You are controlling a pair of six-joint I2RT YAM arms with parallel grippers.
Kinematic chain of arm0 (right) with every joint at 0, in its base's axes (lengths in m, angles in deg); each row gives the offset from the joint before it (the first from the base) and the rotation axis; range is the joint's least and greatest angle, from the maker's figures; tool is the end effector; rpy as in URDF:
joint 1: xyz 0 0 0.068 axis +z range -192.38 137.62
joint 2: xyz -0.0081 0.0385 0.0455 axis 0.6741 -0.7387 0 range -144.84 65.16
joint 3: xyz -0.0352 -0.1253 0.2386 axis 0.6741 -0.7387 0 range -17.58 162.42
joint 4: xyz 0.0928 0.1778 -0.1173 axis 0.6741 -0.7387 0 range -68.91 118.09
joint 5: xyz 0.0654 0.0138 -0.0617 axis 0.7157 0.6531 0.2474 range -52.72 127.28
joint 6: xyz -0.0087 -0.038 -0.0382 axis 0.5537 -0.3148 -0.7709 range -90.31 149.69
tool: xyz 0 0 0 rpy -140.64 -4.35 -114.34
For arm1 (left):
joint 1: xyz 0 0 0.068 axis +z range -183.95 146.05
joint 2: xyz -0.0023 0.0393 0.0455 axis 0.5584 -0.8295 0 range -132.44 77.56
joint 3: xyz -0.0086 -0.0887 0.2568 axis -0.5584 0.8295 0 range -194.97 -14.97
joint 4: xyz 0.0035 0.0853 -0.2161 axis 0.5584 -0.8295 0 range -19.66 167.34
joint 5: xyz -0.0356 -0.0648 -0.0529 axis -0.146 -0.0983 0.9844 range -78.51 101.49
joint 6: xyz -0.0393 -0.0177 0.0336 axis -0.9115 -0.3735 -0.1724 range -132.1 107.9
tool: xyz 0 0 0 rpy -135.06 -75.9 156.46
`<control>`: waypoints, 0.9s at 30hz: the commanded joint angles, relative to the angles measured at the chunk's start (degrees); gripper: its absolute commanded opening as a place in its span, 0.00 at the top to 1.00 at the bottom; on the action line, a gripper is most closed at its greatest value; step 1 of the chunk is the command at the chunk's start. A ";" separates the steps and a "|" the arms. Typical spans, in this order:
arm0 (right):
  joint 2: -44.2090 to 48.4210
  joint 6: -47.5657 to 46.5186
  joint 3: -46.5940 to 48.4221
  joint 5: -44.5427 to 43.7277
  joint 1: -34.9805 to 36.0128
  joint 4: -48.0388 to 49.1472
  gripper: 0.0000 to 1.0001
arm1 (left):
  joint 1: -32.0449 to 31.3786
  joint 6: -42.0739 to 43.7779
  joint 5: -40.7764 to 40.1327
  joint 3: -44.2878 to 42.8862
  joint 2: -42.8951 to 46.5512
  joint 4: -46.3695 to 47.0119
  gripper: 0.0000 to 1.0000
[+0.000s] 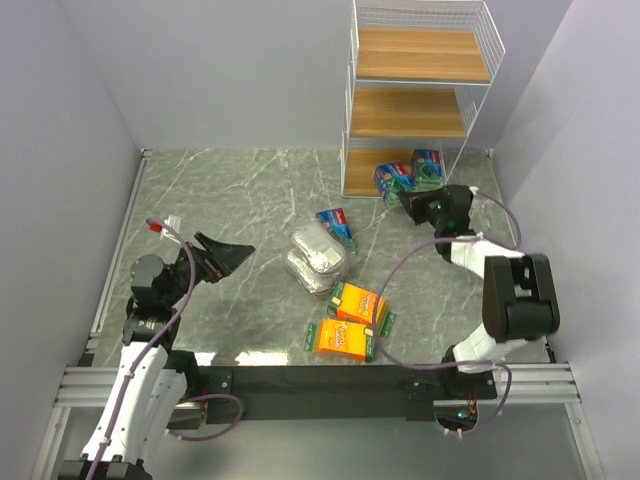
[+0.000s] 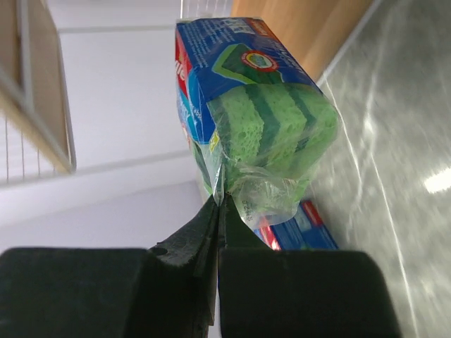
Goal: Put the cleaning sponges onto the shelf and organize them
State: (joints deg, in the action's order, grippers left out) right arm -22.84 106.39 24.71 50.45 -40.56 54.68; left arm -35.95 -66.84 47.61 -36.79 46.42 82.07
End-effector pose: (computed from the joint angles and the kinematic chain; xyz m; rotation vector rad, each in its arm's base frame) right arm 0.3061 0.0180 0.2293 1.1180 1.7386 1.1119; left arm 0.1179 -0.0257 0.2658 -0.3002 1.7714 -1.2480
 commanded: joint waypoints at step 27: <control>-24.49 2.39 25.48 -14.21 2.83 -10.15 1.00 | -0.29 1.21 0.27 -0.68 3.53 -2.27 0.01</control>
State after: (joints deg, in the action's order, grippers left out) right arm -46.58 108.25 47.24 39.59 -38.02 45.50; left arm -36.08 -66.71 47.61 -36.79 49.33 79.19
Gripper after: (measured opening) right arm 0.007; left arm 0.995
